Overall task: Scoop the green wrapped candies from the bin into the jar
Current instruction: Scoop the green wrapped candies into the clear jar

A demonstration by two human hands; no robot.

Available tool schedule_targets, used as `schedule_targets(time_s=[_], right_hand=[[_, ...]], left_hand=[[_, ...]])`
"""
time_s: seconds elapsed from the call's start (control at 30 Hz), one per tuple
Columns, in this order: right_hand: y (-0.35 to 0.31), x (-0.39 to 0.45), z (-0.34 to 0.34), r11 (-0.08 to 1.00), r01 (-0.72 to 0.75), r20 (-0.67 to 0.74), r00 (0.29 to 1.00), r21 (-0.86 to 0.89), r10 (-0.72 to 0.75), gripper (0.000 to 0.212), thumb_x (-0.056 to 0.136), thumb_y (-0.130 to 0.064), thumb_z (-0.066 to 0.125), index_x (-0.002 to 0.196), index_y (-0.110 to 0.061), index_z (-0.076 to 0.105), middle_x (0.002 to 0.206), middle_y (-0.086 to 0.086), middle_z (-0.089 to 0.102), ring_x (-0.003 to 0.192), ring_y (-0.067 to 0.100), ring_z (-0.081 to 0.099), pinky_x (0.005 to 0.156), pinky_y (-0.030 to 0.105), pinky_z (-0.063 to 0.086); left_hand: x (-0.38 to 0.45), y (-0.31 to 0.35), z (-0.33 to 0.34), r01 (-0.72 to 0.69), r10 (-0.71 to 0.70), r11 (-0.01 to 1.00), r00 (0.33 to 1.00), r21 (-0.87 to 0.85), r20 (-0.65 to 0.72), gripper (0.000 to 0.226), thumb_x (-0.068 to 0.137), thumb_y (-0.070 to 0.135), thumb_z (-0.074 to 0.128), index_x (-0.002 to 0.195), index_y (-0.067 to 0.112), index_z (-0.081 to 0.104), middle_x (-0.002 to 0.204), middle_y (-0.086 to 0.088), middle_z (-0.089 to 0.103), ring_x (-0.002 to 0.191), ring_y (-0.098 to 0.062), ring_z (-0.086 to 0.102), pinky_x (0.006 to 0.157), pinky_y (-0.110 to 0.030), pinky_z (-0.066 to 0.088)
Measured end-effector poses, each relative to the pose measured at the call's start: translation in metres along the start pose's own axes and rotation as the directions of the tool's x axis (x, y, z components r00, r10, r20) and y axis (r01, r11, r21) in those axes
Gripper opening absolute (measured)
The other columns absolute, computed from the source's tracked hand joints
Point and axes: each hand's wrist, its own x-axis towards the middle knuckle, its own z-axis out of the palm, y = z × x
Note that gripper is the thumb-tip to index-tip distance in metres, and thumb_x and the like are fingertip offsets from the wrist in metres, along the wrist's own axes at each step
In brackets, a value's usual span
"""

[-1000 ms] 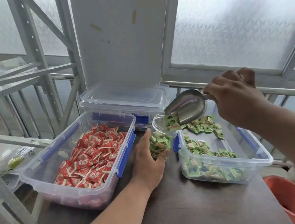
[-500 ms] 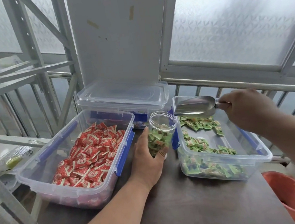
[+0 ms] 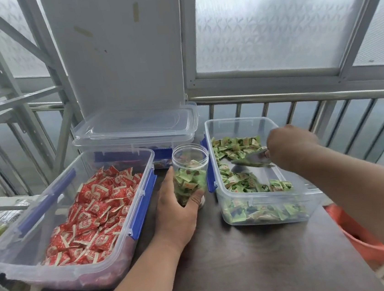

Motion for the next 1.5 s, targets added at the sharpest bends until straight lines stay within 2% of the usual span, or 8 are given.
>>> schedule_targets(time_s=[0.17, 0.27, 0.37, 0.6, 0.8, 1.03, 1.27, 1.5], right_hand=[[-0.023, 0.025, 0.004, 0.999, 0.045, -0.065, 0.997, -0.001, -0.045, 0.011, 0.089, -0.021, 0.064, 0.098, -0.017, 0.067, 0.086, 0.002, 0.048, 0.081, 0.032, 0.058, 0.067, 0.037, 0.048], [-0.032, 0.038, 0.014, 0.998, 0.055, -0.126, 0.991, 0.033, -0.051, 0.021, 0.094, -0.035, 0.057, 0.1, -0.019, 0.069, 0.091, 0.004, 0.049, 0.078, 0.033, 0.054, 0.068, 0.039, 0.05], [-0.035, 0.043, 0.033, 0.994, 0.107, -0.169, 0.98, 0.027, -0.101, 0.02, 0.092, -0.022, 0.056, 0.1, -0.016, 0.073, 0.085, 0.005, 0.054, 0.081, 0.035, 0.064, 0.069, 0.039, 0.054], [-0.028, 0.05, 0.051, 0.981, 0.178, -0.281, 0.948, 0.072, -0.151, 0.019, 0.082, -0.033, 0.056, 0.076, -0.021, 0.069, 0.066, -0.003, 0.055, 0.059, 0.026, 0.058, 0.049, 0.023, 0.039], [-0.036, 0.053, 0.053, 0.991, 0.082, -0.164, 0.984, 0.109, -0.063, 0.017, 0.084, -0.005, 0.057, 0.092, -0.017, 0.066, 0.08, 0.005, 0.053, 0.083, 0.035, 0.067, 0.059, 0.037, 0.05], [-0.026, 0.065, 0.067, 0.923, 0.182, -0.047, 0.983, 0.338, -0.177, 0.03, 0.096, -0.013, 0.061, 0.121, -0.016, 0.076, 0.122, 0.006, 0.073, 0.11, 0.029, 0.066, 0.092, 0.036, 0.057], [-0.02, 0.069, 0.073, 0.993, 0.009, 0.197, 0.98, 0.114, -0.032, 0.018, 0.083, -0.012, 0.077, 0.095, -0.009, 0.063, 0.077, 0.004, 0.054, 0.083, 0.026, 0.058, 0.072, 0.032, 0.049], [-0.023, 0.069, 0.076, 0.94, -0.201, 0.286, 0.951, 0.274, 0.12, 0.038, 0.093, -0.01, 0.063, 0.13, -0.001, 0.059, 0.089, 0.007, 0.054, 0.071, 0.018, 0.055, 0.055, 0.025, 0.044]], left_hand=[[0.0, 0.002, -0.001, -0.011, 0.011, 1.0, 1.0, 0.016, -0.002, 0.093, 0.094, 0.047, 0.088, 0.171, 0.039, 0.036, 0.16, 0.019, 0.053, 0.142, -0.001, 0.053, 0.115, -0.019, 0.04], [0.0, 0.002, -0.001, -0.018, 0.018, 1.0, 1.0, 0.017, 0.004, 0.092, 0.093, 0.051, 0.087, 0.169, 0.042, 0.036, 0.154, 0.025, 0.052, 0.136, 0.012, 0.052, 0.107, -0.007, 0.036], [0.0, 0.001, -0.001, -0.017, 0.017, 1.0, 1.0, 0.003, 0.01, 0.091, 0.093, 0.051, 0.087, 0.169, 0.043, 0.037, 0.153, 0.025, 0.053, 0.137, 0.012, 0.051, 0.112, -0.014, 0.04], [0.001, -0.004, 0.001, -0.014, 0.014, 1.0, 1.0, -0.008, 0.001, 0.091, 0.092, 0.051, 0.088, 0.167, 0.043, 0.039, 0.152, 0.028, 0.054, 0.139, 0.011, 0.051, 0.114, -0.017, 0.04], [0.001, -0.004, 0.002, -0.018, 0.018, 1.0, 1.0, -0.019, -0.007, 0.092, 0.089, 0.058, 0.087, 0.167, 0.044, 0.04, 0.148, 0.032, 0.054, 0.137, 0.017, 0.049, 0.112, -0.014, 0.04], [0.001, -0.004, 0.002, -0.016, 0.016, 0.999, 1.0, -0.034, -0.006, 0.088, 0.09, 0.051, 0.09, 0.164, 0.047, 0.043, 0.148, 0.027, 0.06, 0.134, 0.012, 0.056, 0.109, -0.012, 0.043], [0.0, 0.001, 0.001, -0.006, 0.006, 1.0, 1.0, -0.026, -0.008, 0.088, 0.091, 0.044, 0.092, 0.165, 0.042, 0.045, 0.147, 0.026, 0.061, 0.13, 0.019, 0.055, 0.102, 0.003, 0.039], [-0.002, 0.007, -0.002, 0.014, -0.013, 0.999, 1.0, -0.038, 0.014, 0.091, 0.092, 0.045, 0.09, 0.168, 0.041, 0.04, 0.155, 0.019, 0.058, 0.141, -0.001, 0.056, 0.122, -0.032, 0.047]])
